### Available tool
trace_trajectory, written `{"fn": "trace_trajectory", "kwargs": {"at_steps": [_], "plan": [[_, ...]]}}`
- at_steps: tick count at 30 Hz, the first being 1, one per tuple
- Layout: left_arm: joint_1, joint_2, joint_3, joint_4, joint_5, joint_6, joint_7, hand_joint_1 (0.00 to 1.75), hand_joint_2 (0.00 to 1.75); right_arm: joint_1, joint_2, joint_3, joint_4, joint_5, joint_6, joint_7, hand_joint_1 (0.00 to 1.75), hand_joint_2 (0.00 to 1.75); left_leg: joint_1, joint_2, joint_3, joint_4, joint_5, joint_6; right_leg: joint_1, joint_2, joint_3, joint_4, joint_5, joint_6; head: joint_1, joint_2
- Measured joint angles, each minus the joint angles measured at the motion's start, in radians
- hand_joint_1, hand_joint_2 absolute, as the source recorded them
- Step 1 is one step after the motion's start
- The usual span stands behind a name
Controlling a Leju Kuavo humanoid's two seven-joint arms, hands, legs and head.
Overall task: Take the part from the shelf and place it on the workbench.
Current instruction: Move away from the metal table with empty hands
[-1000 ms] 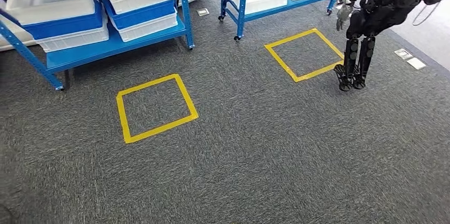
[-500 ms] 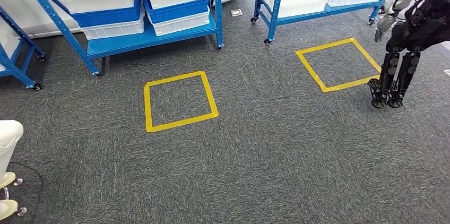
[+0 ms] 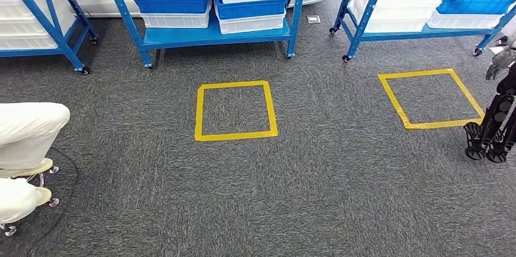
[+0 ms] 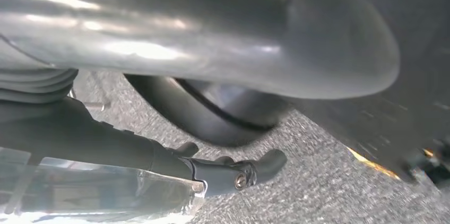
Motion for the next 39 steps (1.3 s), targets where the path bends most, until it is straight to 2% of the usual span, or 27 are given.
{"fn": "trace_trajectory", "kwargs": {"at_steps": [2, 4, 5, 7, 9, 12, 13, 15, 16, 17, 18, 19, 21, 22, 23, 24, 25, 27, 29, 31, 32, 33, 34, 35, 37, 38, 39], "plan": [[0.001, 0.000, 0.000, 0.000, 0.001, -0.001, -0.006, 0.00, 0.00, 0.001, -0.002, 0.000, 0.000, 0.003, 0.001, 0.000, 0.00, 0.00, -0.001, -0.010, 0.001, 0.003, -0.002, -0.006, -0.006, 0.005, 0.057, -0.136, 0.062, 0.017, 0.000, 0.000], [0.001, 0.000, 0.001, 0.000, 0.002, -0.004, -0.013, 0.00, 0.00, 0.000, -0.002, 0.000, 0.000, 0.006, 0.002, 0.000, 0.00, 0.00, -0.005, -0.015, 0.001, 0.007, -0.006, -0.017, -0.007, 0.010, 0.090, -0.224, 0.097, 0.012, 0.000, 0.000], [0.001, 0.000, 0.001, 0.000, 0.003, -0.005, -0.015, 0.00, 0.00, 0.000, -0.001, 0.000, 0.000, 0.007, 0.002, 0.000, 0.00, 0.00, -0.008, -0.016, 0.000, 0.009, -0.010, -0.016, -0.007, 0.011, 0.093, -0.234, 0.101, 0.005, -0.001, 0.000], [0.002, 0.001, 0.003, 0.000, 0.003, -0.005, -0.017, 0.00, 0.00, 0.001, 0.000, 0.000, 0.000, 0.008, 0.002, 0.000, 0.00, 0.00, -0.007, -0.015, -0.001, 0.010, -0.011, -0.003, -0.009, 0.011, 0.098, -0.238, 0.106, -0.004, -0.002, 0.000], [0.003, 0.004, 0.004, 0.000, 0.003, -0.006, -0.019, 0.00, 0.00, 0.001, 0.002, 0.000, 0.000, 0.009, 0.002, 0.001, 0.00, 0.00, -0.007, -0.013, 0.001, 0.007, -0.008, 0.006, -0.014, 0.012, 0.103, -0.246, 0.111, -0.001, -0.003, 0.000], [0.003, 0.004, 0.005, 0.000, 0.004, -0.010, -0.024, 0.00, 0.00, 0.000, 0.006, 0.000, 0.000, 0.011, 0.002, 0.001, 0.00, 0.00, -0.004, -0.006, 0.045, -0.067, 0.020, 0.017, -0.010, 0.008, 0.117, -0.264, 0.116, 0.000, -0.005, 0.000], [0.003, 0.003, 0.005, 0.000, 0.004, -0.012, -0.026, 0.00, 0.00, 0.000, 0.006, 0.000, 0.000, 0.011, 0.002, 0.001, 0.00, 0.00, 0.002, -0.004, 0.064, -0.097, 0.033, 0.020, -0.007, 0.007, 0.111, -0.246, 0.105, -0.003, -0.004, 0.000], [0.002, 0.002, 0.005, 0.000, 0.005, -0.015, -0.029, 0.00, 0.00, 0.000, 0.004, 0.000, 0.000, 0.010, 0.002, 0.001, 0.00, 0.00, 0.013, -0.001, 0.080, -0.125, 0.044, 0.015, -0.012, 0.006, 0.058, -0.146, 0.060, -0.005, -0.001, 0.000], [0.002, 0.002, 0.005, 0.000, 0.004, -0.017, -0.030, 0.00, 0.00, 0.001, 0.002, 0.000, 0.000, 0.009, 0.002, 0.001, 0.00, 0.00, 0.018, -0.001, 0.081, -0.126, 0.044, 0.008, -0.018, 0.007, 0.025, -0.087, 0.039, -0.001, -0.002, 0.000], [0.002, 0.002, 0.005, 0.000, 0.003, -0.017, -0.031, 0.00, 0.00, 0.002, 0.000, 0.000, 0.000, 0.008, 0.002, 0.001, 0.00, 0.00, 0.025, -0.002, 0.080, -0.123, 0.041, -0.002, -0.026, 0.006, 0.002, -0.047, 0.031, 0.008, -0.002, 0.000], [0.003, 0.001, 0.005, 0.000, 0.003, -0.018, -0.031, 0.00, 0.00, 0.004, -0.002, 0.000, 0.000, 0.007, 0.002, 0.001, 0.00, 0.00, 0.032, -0.004, 0.080, -0.119, 0.036, -0.013, -0.034, 0.006, -0.006, -0.039, 0.036, 0.022, -0.002, 0.000], [0.004, 0.000, 0.005, 0.000, 0.002, -0.018, -0.032, 0.00, 0.00, 0.005, -0.005, 0.000, 0.000, 0.006, 0.002, 0.002, 0.00, 0.00, 0.042, -0.005, 0.077, -0.109, 0.029, -0.026, -0.043, 0.006, 0.005, -0.065, 0.055, 0.040, -0.002, 0.000], [0.005, 0.003, 0.005, 0.000, 0.000, -0.018, -0.032, 0.00, 0.00, 0.006, -0.007, 0.000, 0.000, 0.004, 0.002, 0.002, 0.00, 0.00, 0.062, -0.008, 0.064, -0.068, 0.004, -0.064, -0.061, 0.011, 0.048, -0.156, 0.096, 0.081, 0.001, 0.000], [0.005, 0.006, 0.005, 0.000, -0.001, -0.018, -0.031, 0.00, 0.00, 0.006, -0.006, 0.000, 0.000, 0.002, 0.001, 0.003, 0.00, 0.00, 0.069, -0.009, 0.052, -0.039, -0.014, -0.084, -0.067, 0.018, 0.061, -0.183, 0.101, 0.086, 0.009, 0.000], [0.004, 0.008, 0.005, 0.000, -0.002, -0.018, -0.031, 0.00, 0.00, 0.006, -0.004, -0.001, 0.000, 0.001, 0.001, 0.004, 0.00, 0.00, 0.071, -0.010, 0.042, -0.014, -0.029, -0.101, -0.072, 0.025, 0.062, -0.187, 0.097, 0.079, 0.011, 0.000], [0.004, 0.010, 0.005, 0.000, -0.003, -0.018, -0.031, 0.00, 0.00, 0.007, -0.003, -0.001, 0.000, 0.000, 0.001, 0.004, 0.00, 0.00, 0.071, -0.010, 0.035, 0.002, -0.039, -0.112, -0.073, 0.030, 0.055, -0.167, 0.084, 0.062, 0.009, 0.000], [0.004, 0.010, 0.004, 0.000, -0.004, -0.017, -0.031, 0.00, 0.00, 0.008, -0.002, -0.002, 0.000, -0.001, 0.001, 0.005, 0.00, 0.00, 0.072, -0.010, 0.032, 0.011, -0.045, -0.120, -0.077, 0.030, 0.055, -0.163, 0.078, 0.044, 0.005, 0.000], [0.004, 0.009, 0.004, 0.000, -0.006, -0.017, -0.030, 0.00, 0.00, 0.010, 0.000, -0.002, 0.000, -0.002, 0.002, 0.005, 0.00, 0.00, 0.072, -0.003, 0.028, 0.024, -0.052, -0.126, -0.073, 0.024, 0.059, -0.154, 0.072, 0.025, -0.016, 0.000], [0.003, 0.009, 0.004, 0.000, -0.006, -0.017, -0.030, 0.00, 0.00, 0.011, 0.000, -0.002, 0.000, -0.002, 0.002, 0.005, 0.00, 0.00, 0.066, 0.019, -0.011, 0.101, -0.093, -0.115, -0.063, 0.018, 0.064, -0.157, 0.073, 0.016, -0.032, 0.000], [0.002, 0.009, 0.004, 0.000, -0.006, -0.017, -0.030, 0.00, 0.00, 0.012, -0.001, -0.002, 0.000, -0.002, 0.002, 0.005, 0.00, 0.00, 0.051, 0.035, -0.090, 0.243, -0.150, -0.095, -0.048, 0.010, 0.065, -0.161, 0.073, 0.012, -0.043, 0.000], [0.003, 0.009, 0.003, 0.000, -0.006, -0.017, -0.030, 0.00, 0.00, 0.013, -0.001, -0.002, 0.000, -0.002, 0.002, 0.005, 0.00, 0.00, 0.041, 0.036, -0.124, 0.298, -0.163, -0.082, -0.039, 0.007, 0.066, -0.162, 0.072, 0.010, -0.044, 0.000], [0.004, 0.008, 0.003, 0.000, -0.006, -0.018, -0.030, 0.00, 0.00, 0.013, -0.001, -0.002, 0.000, -0.003, 0.002, 0.005, 0.00, 0.00, 0.030, 0.036, -0.146, 0.328, -0.161, -0.066, -0.028, 0.005, 0.067, -0.162, 0.070, 0.008, -0.044, 0.000], [0.005, 0.007, 0.003, 0.000, -0.007, -0.018, -0.029, 0.00, 0.00, 0.013, -0.001, -0.002, 0.000, -0.003, 0.002, 0.005, 0.00, 0.00, 0.017, 0.035, -0.149, 0.319, -0.140, -0.046, -0.017, 0.005, 0.069, -0.162, 0.068, 0.004, -0.044, 0.000], [0.005, 0.006, 0.003, 0.000, -0.008, -0.018, -0.029, 0.00, 0.00, 0.013, -0.001, -0.002, 0.000, -0.004, 0.002, 0.005, 0.00, 0.00, 0.002, 0.034, -0.136, 0.279, -0.107, -0.021, -0.006, 0.005, 0.073, -0.163, 0.065, -0.001, -0.044, 0.000], [0.005, 0.009, 0.003, 0.000, -0.010, -0.019, -0.029, 0.00, 0.00, 0.014, 0.000, -0.002, 0.000, -0.006, 0.001, 0.005, 0.00, 0.00, -0.030, 0.034, -0.089, 0.164, -0.045, 0.034, 0.011, 0.005, 0.081, -0.169, 0.059, -0.010, -0.040, 0.000], [0.004, 0.011, 0.003, 0.000, -0.011, -0.019, -0.029, 0.00, 0.00, 0.014, 0.001, -0.003, 0.000, -0.007, 0.001, 0.005, 0.00, 0.00, -0.041, 0.035, -0.069, 0.119, -0.031, 0.053, 0.016, 0.005, 0.085, -0.173, 0.056, -0.013, -0.037, 0.000], [0.004, 0.012, 0.003, 0.000, -0.011, -0.020, -0.028, 0.00, 0.00, 0.014, 0.002, -0.003, 0.000, -0.008, 0.001, 0.005, 0.00, 0.00, -0.049, 0.036, -0.056, 0.092, -0.028, 0.064, 0.018, 0.005, 0.087, -0.178, 0.055, -0.015, -0.033, 0.000]]}}
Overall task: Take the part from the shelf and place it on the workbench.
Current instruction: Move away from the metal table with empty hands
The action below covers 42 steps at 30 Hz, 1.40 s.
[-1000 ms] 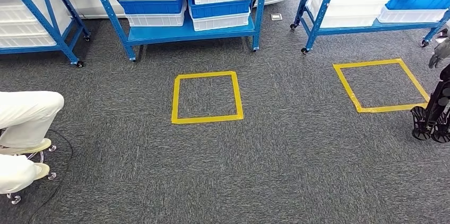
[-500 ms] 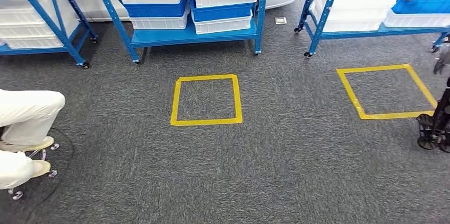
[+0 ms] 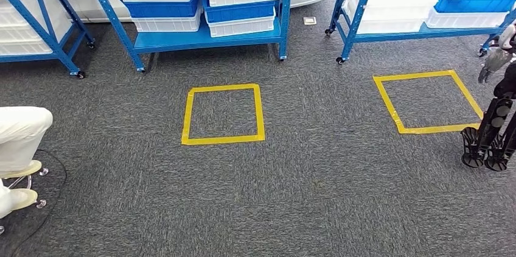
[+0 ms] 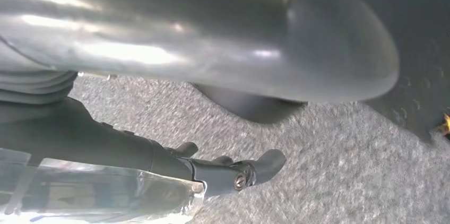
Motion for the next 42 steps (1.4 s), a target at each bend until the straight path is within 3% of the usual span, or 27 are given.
{"fn": "trace_trajectory", "kwargs": {"at_steps": [1, 3, 5, 8, 9, 10, 12, 13, 15, 17, 19, 21, 23, 24, 25, 26, 28, 30, 34, 36, 39, 40, 41, 42], "plan": [[0.000, 0.000, 0.000, 0.000, -0.001, -0.001, 0.001, 0.00, 0.00, 0.000, 0.001, 0.000, 0.000, -0.002, 0.000, 0.000, 0.00, 0.00, -0.002, 0.000, 0.007, -0.012, -0.004, 0.001, 0.004, -0.001, 0.004, -0.005, 0.000, 0.000, 0.003, 0.000], [0.000, -0.002, 0.000, 0.000, -0.002, -0.002, 0.002, 0.00, 0.00, 0.000, 0.000, -0.001, 0.000, -0.004, -0.001, 0.000, 0.00, 0.00, 0.001, -0.004, 0.028, -0.042, 0.000, -0.007, 0.004, -0.004, 0.011, -0.010, -0.003, 0.002, 0.002, 0.000], [0.000, -0.003, 0.000, 0.000, -0.006, -0.002, 0.003, 0.00, 0.00, 0.001, -0.003, -0.003, 0.000, -0.006, -0.001, 0.000, 0.00, 0.00, 0.008, -0.005, 0.054, -0.070, 0.007, -0.016, 0.006, -0.003, -0.005, 0.036, -0.025, 0.003, 0.004, 0.000], [-0.001, -0.005, 0.000, 0.000, -0.009, -0.003, 0.006, 0.00, 0.00, 0.001, -0.007, -0.004, 0.000, -0.009, -0.002, 0.000, 0.00, 0.00, 0.011, -0.009, 0.067, -0.077, 0.001, -0.020, 0.003, -0.002, -0.112, 0.208, -0.079, 0.005, 0.008, 0.000], [0.000, -0.006, 0.000, 0.000, -0.009, -0.003, 0.006, 0.00, 0.00, 0.003, -0.008, -0.004, 0.001, -0.010, -0.002, 0.000, 0.00, 0.00, 0.011, -0.011, 0.072, -0.077, -0.003, -0.021, 0.001, -0.002, -0.139, 0.240, -0.080, 0.011, 0.008, 0.000], [0.001, -0.006, 0.000, 0.000, -0.010, -0.002, 0.007, 0.00, 0.00, 0.004, -0.009, -0.004, 0.001, -0.011, -0.001, 0.000, 0.00, 0.00, 0.011, -0.013, 0.078, -0.077, -0.008, -0.023, -0.001, -0.002, -0.148, 0.234, -0.064, 0.019, 0.009, 0.000], [0.001, -0.006, 0.000, 0.000, -0.012, -0.003, 0.009, 0.00, 0.00, 0.006, -0.010, -0.006, 0.001, -0.014, -0.002, 0.000, 0.00, 0.00, 0.011, -0.017, 0.095, -0.077, -0.019, -0.028, -0.005, -0.002, -0.111, 0.122, 0.007, 0.039, 0.010, 0.000], [0.001, -0.006, 0.000, 0.000, -0.013, -0.003, 0.009, 0.00, 0.00, 0.006, -0.011, -0.007, 0.001, -0.015, -0.002, 0.000, 0.00, 0.00, 0.009, -0.018, 0.102, -0.076, -0.027, -0.033, -0.005, -0.002, -0.086, 0.058, 0.040, 0.041, 0.010, 0.000], [0.000, -0.006, 0.000, 0.000, -0.016, -0.004, 0.010, 0.00, 0.00, 0.005, -0.011, -0.009, 0.001, -0.017, -0.002, 0.000, 0.00, 0.00, 0.008, -0.019, 0.109, -0.075, -0.040, -0.043, -0.004, -0.001, -0.050, -0.017, 0.072, 0.024, 0.011, 0.000], [-0.001, -0.006, 0.000, 0.000, -0.019, -0.004, 0.010, 0.00, 0.00, 0.005, -0.012, -0.012, 0.002, -0.020, -0.003, 0.000, 0.00, 0.00, 0.009, -0.019, 0.110, -0.074, -0.047, -0.053, -0.004, -0.001, -0.041, -0.027, 0.073, -0.001, 0.011, 0.000], [-0.001, -0.004, 0.000, 0.000, -0.020, -0.004, 0.011, 0.00, 0.00, 0.007, -0.011, -0.015, 0.002, -0.021, -0.006, 0.000, 0.00, 0.00, 0.012, -0.018, 0.105, -0.059, -0.059, -0.066, -0.012, -0.001, -0.033, -0.036, 0.074, -0.016, 0.010, 0.000], [-0.001, -0.004, -0.001, 0.000, -0.022, -0.004, 0.011, 0.00, 0.00, 0.007, -0.008, -0.019, 0.002, -0.023, -0.009, 0.000, 0.00, 0.00, 0.022, -0.015, 0.064, 0.022, -0.100, -0.085, -0.021, -0.001, -0.023, -0.043, 0.073, -0.028, 0.006, 0.000], [0.000, -0.004, -0.001, 0.000, -0.022, -0.004, 0.011, 0.00, 0.00, 0.007, -0.006, -0.022, 0.002, -0.023, -0.010, 0.000, 0.00, 0.00, 0.039, -0.012, -0.013, 0.150, -0.147, -0.104, -0.025, -0.002, -0.018, -0.044, 0.068, -0.035, 0.004, 0.000], [0.001, -0.004, -0.001, 0.000, -0.022, -0.004, 0.011, 0.00, 0.00, 0.007, -0.006, -0.022, 0.002, -0.024, -0.010, 0.000, 0.00, 0.00, 0.048, -0.010, -0.043, 0.190, -0.151, -0.112, -0.028, -0.002, -0.015, -0.044, 0.064, -0.033, 0.004, 0.000], [0.002, -0.003, -0.001, 0.000, -0.022, -0.003, 0.011, 0.00, 0.00, 0.008, -0.006, -0.023, 0.002, -0.023, -0.011, 0.000, 0.00, 0.00, 0.056, -0.008, -0.056, 0.192, -0.132, -0.119, -0.032, -0.001, -0.010, -0.044, 0.060, -0.030, 0.004, 0.000], [0.002, -0.003, -0.001, 0.000, -0.022, -0.002, 0.011, 0.00, 0.00, 0.010, -0.006, -0.024, 0.002, -0.023, -0.011, 0.000, 0.00, 0.00, 0.062, -0.007, -0.049, 0.157, -0.096, -0.125, -0.036, 0.000, -0.004, -0.044, 0.056, -0.025, 0.003, 0.000], [0.001, -0.002, -0.001, 0.000, -0.021, 0.000, 0.011, 0.00, 0.00, 0.011, -0.005, -0.024, 0.002, -0.021, -0.011, 0.000, 0.00, 0.00, 0.072, -0.003, 0.003, 0.027, -0.015, -0.138, -0.043, 0.001, 0.008, -0.044, 0.044, -0.010, 0.002, 0.000], [0.000, -0.003, -0.001, 0.000, -0.019, 0.001, 0.011, 0.00, 0.00, 0.009, -0.005, -0.024, 0.002, -0.020, -0.011, 0.000, 0.00, 0.00, 0.069, -0.003, 0.041, -0.056, 0.011, -0.137, -0.040, 0.000, 0.012, -0.045, 0.034, 0.006, -0.002, 0.000], [0.001, -0.003, -0.001, 0.000, -0.015, 0.003, 0.010, 0.00, 0.00, 0.007, -0.004, -0.025, 0.002, -0.015, -0.011, 0.000, 0.00, 0.00, 0.056, -0.007, 0.060, -0.078, 0.003, -0.097, -0.039, -0.003, 0.023, -0.051, 0.023, 0.035, 0.000, 0.000], [0.001, -0.002, 0.000, 0.000, -0.014, 0.003, 0.010, 0.00, 0.00, 0.006, -0.004, -0.025, 0.002, -0.014, -0.011, 0.000, 0.00, 0.00, 0.055, -0.007, 0.075, -0.089, 0.006, -0.078, -0.038, -0.003, -0.010, 0.023, -0.011, 0.030, 0.005, 0.000], [0.000, -0.003, 0.000, 0.000, -0.014, 0.003, 0.010, 0.00, 0.00, 0.009, -0.004, -0.025, 0.002, -0.015, -0.011, 0.000, 0.00, 0.00, 0.043, -0.008, 0.084, -0.090, -0.003, -0.059, -0.031, -0.002, -0.125, 0.213, -0.069, 0.017, 0.009, 0.000], [0.001, -0.003, 0.000, 0.000, -0.014, 0.003, 0.010, 0.00, 0.00, 0.010, -0.004, -0.025, 0.002, -0.015, -0.011, 0.000, 0.00, 0.00, 0.038, -0.010, 0.090, -0.090, -0.008, -0.055, -0.027, -0.002, -0.146, 0.233, -0.064, 0.019, 0.009, 0.000], [0.001, -0.003, 0.000, 0.000, -0.014, 0.002, 0.010, 0.00, 0.00, 0.011, -0.004, -0.025, 0.003, -0.015, -0.011, 0.000, 0.00, 0.00, 0.033, -0.013, 0.096, -0.090, -0.012, -0.053, -0.022, -0.002, -0.145, 0.212, -0.043, 0.023, 0.010, 0.000], [0.002, -0.003, 0.000, 0.000, -0.014, 0.002, 0.009, 0.00, 0.00, 0.011, -0.004, -0.025, 0.003, -0.015, -0.011, 0.000, 0.00, 0.00, 0.029, -0.015, 0.104, -0.090, -0.017, -0.052, -0.017, -0.002, -0.126, 0.154, -0.008, 0.026, 0.010, 0.000]]}}
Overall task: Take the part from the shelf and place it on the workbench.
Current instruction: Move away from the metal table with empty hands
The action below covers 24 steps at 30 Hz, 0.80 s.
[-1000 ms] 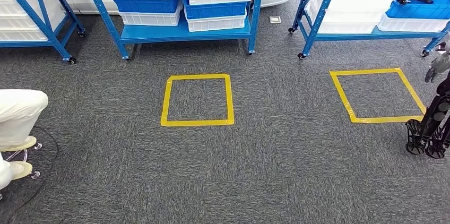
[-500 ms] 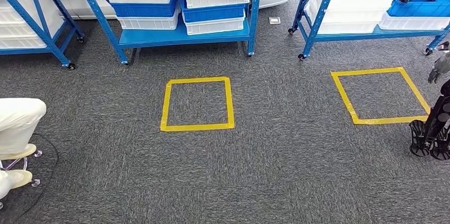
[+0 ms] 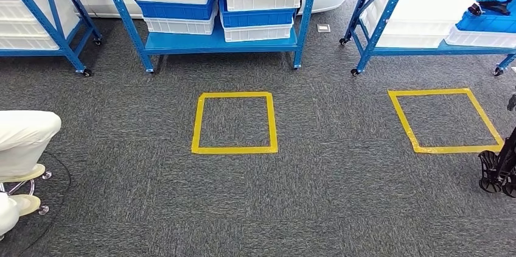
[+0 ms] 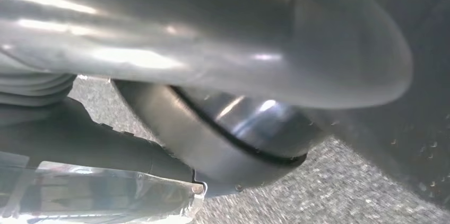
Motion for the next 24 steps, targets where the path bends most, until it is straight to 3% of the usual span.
{"fn": "trace_trajectory", "kwargs": {"at_steps": [1, 3, 5, 8, 10, 13, 14, 16, 19, 21, 24], "plan": [[0.000, 0.000, 0.000, 0.000, -0.001, -0.001, 0.000, 0.00, 0.00, 0.000, -0.001, 0.000, 0.000, -0.001, 0.000, 0.000, 0.00, 0.00, -0.003, -0.002, 0.007, 0.000, -0.005, 0.001, 0.005, 0.000, 0.026, -0.071, 0.037, -0.001, 0.000, 0.000], [-0.001, -0.001, 0.000, 0.000, -0.003, -0.005, -0.001, 0.00, 0.00, 0.000, -0.002, -0.001, 0.001, -0.005, 0.000, 0.001, 0.00, 0.00, -0.011, -0.006, 0.016, 0.002, -0.018, -0.004, 0.015, 0.002, 0.070, -0.175, 0.088, -0.018, 0.000, 0.000], [-0.001, -0.001, 0.000, 0.000, -0.007, -0.009, -0.001, 0.00, 0.00, 0.000, -0.003, -0.002, 0.001, -0.008, 0.000, 0.002, 0.00, 0.00, -0.013, -0.008, 0.019, 0.002, -0.026, -0.012, 0.021, 0.004, 0.081, -0.196, 0.098, -0.036, -0.001, 0.000], [-0.001, 0.003, -0.001, 0.000, -0.013, -0.012, 0.000, 0.00, 0.00, 0.000, -0.001, -0.004, 0.001, -0.014, 0.000, 0.002, 0.00, 0.00, -0.007, -0.005, 0.013, 0.027, -0.045, -0.030, 0.006, 0.004, 0.096, -0.212, 0.101, -0.054, -0.001, 0.000], [-0.002, 0.004, -0.001, 0.000, -0.017, -0.013, 0.001, 0.00, 0.00, 0.000, 0.000, -0.005, 0.001, -0.016, 0.000, 0.001, 0.00, 0.00, 0.000, -0.003, -0.018, 0.093, -0.080, -0.045, -0.001, 0.003, 0.106, -0.218, 0.099, -0.063, -0.002, 0.000], [-0.001, 0.005, -0.002, 0.000, -0.022, -0.013, 0.003, 0.00, 0.00, 0.000, -0.003, -0.007, 0.002, -0.022, 0.002, -0.006, 0.00, 0.00, 0.016, 0.000, -0.108, 0.241, -0.134, -0.062, -0.003, 0.003, 0.111, -0.218, 0.093, -0.069, -0.002, 0.000], [0.000, 0.006, -0.003, 0.000, -0.024, -0.012, 0.004, 0.00, 0.00, 0.000, -0.006, -0.008, 0.002, -0.024, 0.004, -0.009, 0.00, 0.00, 0.021, 0.002, -0.135, 0.279, -0.142, -0.068, -0.004, 0.003, 0.113, -0.218, 0.091, -0.069, -0.002, 0.000], [0.001, 0.007, -0.004, 0.000, -0.029, -0.012, 0.004, 0.00, 0.00, 0.003, -0.014, -0.013, 0.002, -0.029, 0.008, -0.018, 0.00, 0.00, 0.031, 0.006, -0.147, 0.268, -0.108, -0.077, -0.009, 0.004, 0.119, -0.218, 0.085, -0.063, -0.002, 0.000], [0.000, 0.008, -0.004, 0.000, -0.031, -0.012, 0.004, 0.00, 0.00, 0.006, -0.028, -0.022, 0.004, -0.033, 0.012, -0.028, 0.00, 0.00, 0.045, 0.011, -0.076, 0.089, 0.006, -0.090, -0.016, 0.006, 0.136, -0.217, 0.068, -0.042, -0.004, 0.000], [-0.001, 0.006, -0.004, 0.000, -0.032, -0.012, 0.004, 0.00, 0.00, 0.004, -0.034, -0.025, 0.004, -0.033, 0.012, -0.031, 0.00, 0.00, 0.044, 0.007, -0.043, 0.019, 0.027, -0.082, -0.011, 0.006, 0.140, -0.218, 0.057, -0.025, -0.004, 0.000], [-0.001, 0.007, -0.005, 0.000, -0.035, -0.013, 0.003, 0.00, 0.00, 0.003, -0.040, -0.029, 0.005, -0.035, 0.014, -0.032, 0.00, 0.00, 0.032, 0.003, -0.035, 0.009, 0.022, -0.049, -0.013, 0.006, 0.149, -0.225, 0.052, -0.002, 0.000, 0.000]]}}
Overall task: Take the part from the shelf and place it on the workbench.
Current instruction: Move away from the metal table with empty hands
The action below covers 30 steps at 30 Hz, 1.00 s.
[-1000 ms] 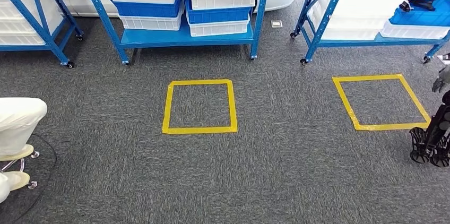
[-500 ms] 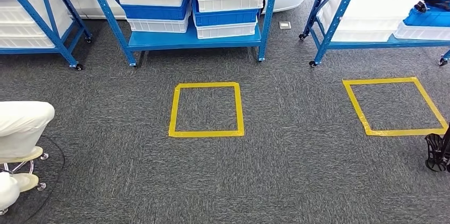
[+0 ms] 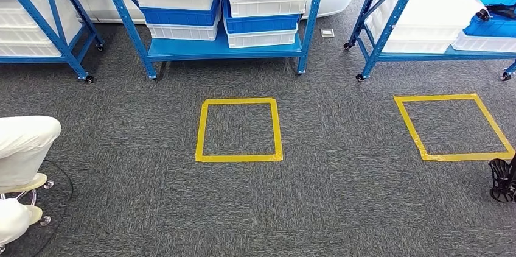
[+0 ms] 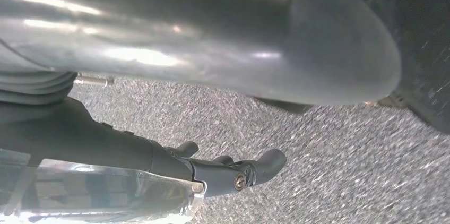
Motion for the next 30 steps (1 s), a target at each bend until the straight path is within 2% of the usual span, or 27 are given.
{"fn": "trace_trajectory", "kwargs": {"at_steps": [1, 2, 5, 6, 7, 8, 9, 11, 12, 14, 16, 17, 18, 20, 21, 22, 23, 25, 26, 28, 30], "plan": [[0.000, 0.000, 0.000, 0.000, -0.003, -0.003, -0.002, 0.00, 0.00, -0.001, -0.002, -0.001, 0.000, -0.003, 0.004, 0.000, 0.00, 0.00, -0.001, 0.000, 0.004, -0.004, 0.001, 0.011, -0.002, -0.001, -0.004, 0.015, -0.009, 0.003, 0.001, 0.000], [0.000, 0.001, -0.001, 0.000, -0.009, -0.007, -0.006, 0.00, 0.00, -0.002, -0.006, -0.003, 0.001, -0.009, 0.011, 0.000, 0.00, 0.00, -0.002, 0.001, 0.008, -0.009, 0.003, 0.020, -0.002, -0.001, -0.020, 0.051, -0.026, 0.001, 0.002, 0.000], [0.000, 0.005, -0.013, 0.000, -0.039, -0.033, -0.016, 0.00, 0.00, -0.002, -0.019, -0.020, 0.003, -0.042, 0.034, 0.000, 0.00, 0.00, -0.010, 0.002, 0.016, -0.010, -0.004, 0.038, 0.000, -0.002, -0.131, 0.248, -0.099, -0.012, 0.005, 0.000], [0.001, 0.006, -0.021, 0.000, -0.053, -0.044, -0.017, 0.00, 0.00, -0.001, -0.025, -0.029, 0.004, -0.058, 0.038, 0.001, 0.00, 0.00, -0.014, 0.001, 0.019, -0.010, -0.008, 0.042, 0.002, -0.002, -0.160, 0.290, -0.106, -0.011, 0.005, 0.000], [0.001, 0.008, -0.031, 0.000, -0.069, -0.053, -0.019, 0.00, 0.00, 0.000, -0.030, -0.041, 0.006, -0.074, 0.039, 0.001, 0.00, 0.00, -0.017, -0.001, 0.025, -0.010, -0.012, 0.044, 0.005, -0.002, -0.169, 0.291, -0.093, -0.006, 0.006, 0.000], [0.001, 0.009, -0.042, 0.000, -0.086, -0.062, -0.019, 0.00, 0.00, 0.002, -0.036, -0.054, 0.007, -0.091, 0.038, 0.001, 0.00, 0.00, -0.020, -0.004, 0.031, -0.010, -0.016, 0.044, 0.008, -0.002, -0.159, 0.253, -0.066, -0.001, 0.006, 0.000], [0.001, 0.010, -0.055, 0.000, -0.103, -0.068, -0.019, 0.00, 0.00, 0.004, -0.040, -0.068, 0.008, -0.108, 0.035, 0.001, 0.00, 0.00, -0.022, -0.005, 0.039, -0.010, -0.022, 0.043, 0.011, -0.002, -0.133, 0.185, -0.029, 0.003, 0.007, 0.000], [-0.001, 0.012, -0.078, 0.000, -0.128, -0.076, -0.019, 0.00, 0.00, 0.007, -0.047, -0.095, 0.010, -0.131, 0.028, 0.001, 0.00, 0.00, -0.028, -0.008, 0.051, -0.009, -0.034, 0.037, 0.019, -0.001, -0.082, 0.062, 0.031, -0.004, 0.008, 0.000], [-0.001, 0.012, -0.088, 0.000, -0.135, -0.077, -0.019, 0.00, 0.00, 0.009, -0.050, -0.106, 0.011, -0.138, 0.025, 0.001, 0.00, 0.00, -0.030, -0.009, 0.055, -0.008, -0.040, 0.033, 0.023, -0.001, -0.068, 0.031, 0.046, -0.011, 0.008, 0.000], [-0.003, 0.013, -0.104, 0.000, -0.144, -0.078, -0.019, 0.00, 0.00, 0.011, -0.051, -0.123, 0.013, -0.145, 0.022, 0.001, 0.00, 0.00, -0.031, -0.010, 0.059, -0.010, -0.047, 0.024, 0.025, -0.001, -0.059, 0.020, 0.051, -0.024, 0.008, 0.000], [-0.004, 0.015, -0.119, 0.000, -0.153, -0.078, -0.017, 0.00, 0.00, 0.014, -0.053, -0.137, 0.013, -0.150, 0.021, 0.001, 0.00, 0.00, -0.027, -0.008, 0.059, 0.003, -0.060, 0.014, 0.016, -0.001, -0.051, 0.012, 0.051, -0.035, 0.008, 0.000], [-0.006, 0.016, -0.126, 0.000, -0.158, -0.077, -0.014, 0.00, 0.00, 0.016, -0.054, -0.143, 0.014, -0.154, 0.022, 0.001, 0.00, 0.00, -0.025, -0.006, 0.047, 0.032, -0.078, 0.008, 0.011, -0.002, -0.046, 0.008, 0.050, -0.041, 0.007, 0.000], [-0.009, 0.017, -0.134, 0.000, -0.164, -0.076, -0.012, 0.00, 0.00, 0.017, -0.056, -0.148, 0.014, -0.156, 0.024, 0.001, 0.00, 0.00, -0.021, -0.004, 0.023, 0.081, -0.103, 0.001, 0.008, -0.002, -0.041, 0.006, 0.049, -0.047, 0.007, 0.000], [-0.015, 0.017, -0.149, 0.000, -0.177, -0.075, -0.007, 0.00, 0.00, 0.020, -0.061, -0.158, 0.016, -0.161, 0.034, 0.001, 0.00, 0.00, -0.014, 0.000, -0.048, 0.208, -0.153, -0.011, 0.008, -0.003, -0.036, 0.006, 0.044, -0.054, 0.007, 0.000], [-0.018, 0.018, -0.156, 0.000, -0.184, -0.075, -0.005, 0.00, 0.00, 0.021, -0.064, -0.162, 0.018, -0.162, 0.042, 0.001, 0.00, 0.00, -0.010, 0.001, -0.078, 0.252, -0.161, -0.016, 0.008, -0.003, -0.034, 0.006, 0.042, -0.056, 0.007, 0.000], [-0.021, 0.018, -0.164, 0.000, -0.192, -0.075, -0.003, 0.00, 0.00, 0.023, -0.068, -0.165, 0.019, -0.163, 0.050, 0.000, 0.00, 0.00, -0.005, 0.003, -0.095, 0.265, -0.151, -0.020, 0.007, -0.002, -0.031, 0.006, 0.039, -0.056, 0.007, 0.000], [-0.025, 0.018, -0.171, 0.000, -0.199, -0.075, -0.001, 0.00, 0.00, 0.025, -0.072, -0.169, 0.020, -0.163, 0.058, 0.000, 0.00, 0.00, -0.001, 0.004, -0.093, 0.243, -0.124, -0.023, 0.006, -0.001, -0.028, 0.006, 0.037, -0.054, 0.006, 0.000], [-0.037, 0.017, -0.187, 0.000, -0.211, -0.074, 0.002, 0.00, 0.00, 0.030, -0.081, -0.173, 0.022, -0.164, 0.071, 0.001, 0.00, 0.00, 0.006, 0.007, -0.049, 0.125, -0.046, -0.025, 0.004, 0.000, -0.020, 0.007, 0.030, -0.045, 0.006, 0.000], [-0.044, 0.017, -0.193, 0.000, -0.214, -0.074, 0.003, 0.00, 0.00, 0.032, -0.086, -0.175, 0.023, -0.164, 0.075, 0.001, 0.00, 0.00, 0.007, 0.006, -0.025, 0.067, -0.019, -0.023, 0.006, 0.000, -0.018, 0.008, 0.025, -0.039, 0.006, 0.000], [-0.053, 0.014, -0.203, 0.000, -0.219, -0.073, 0.004, 0.00, 0.00, 0.032, -0.095, -0.177, 0.024, -0.163, 0.083, 0.002, 0.00, 0.00, 0.005, 0.005, -0.001, 0.009, -0.001, -0.016, 0.014, 0.001, -0.019, 0.009, 0.017, -0.027, 0.007, 0.000], [-0.057, 0.010, -0.212, 0.000, -0.229, -0.072, 0.003, 0.00, 0.00, 0.032, -0.104, -0.177, 0.025, -0.161, 0.100, 0.010, 0.00, 0.00, -0.001, 0.003, 0.002, 0.004, -0.001, -0.011, 0.017, 0.001, -0.019, 0.008, 0.014, -0.028, 0.010, 0.000]]}}
